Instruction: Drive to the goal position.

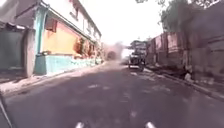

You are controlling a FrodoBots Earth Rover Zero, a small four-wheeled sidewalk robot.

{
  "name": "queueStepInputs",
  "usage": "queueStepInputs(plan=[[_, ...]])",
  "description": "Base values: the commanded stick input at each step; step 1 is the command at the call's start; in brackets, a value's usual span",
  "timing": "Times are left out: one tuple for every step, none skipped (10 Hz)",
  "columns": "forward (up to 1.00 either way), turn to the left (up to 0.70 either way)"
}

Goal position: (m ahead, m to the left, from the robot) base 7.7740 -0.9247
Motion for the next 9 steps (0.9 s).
queueStepInputs(plan=[[0.7, 0.01], [0.7, 0.01], [0.7, 0.01], [0.7, 0.01], [0.7, 0.01], [0.7, 0.01], [0.7, 0.01], [0.7, 0.01], [0.7, 0.01]])
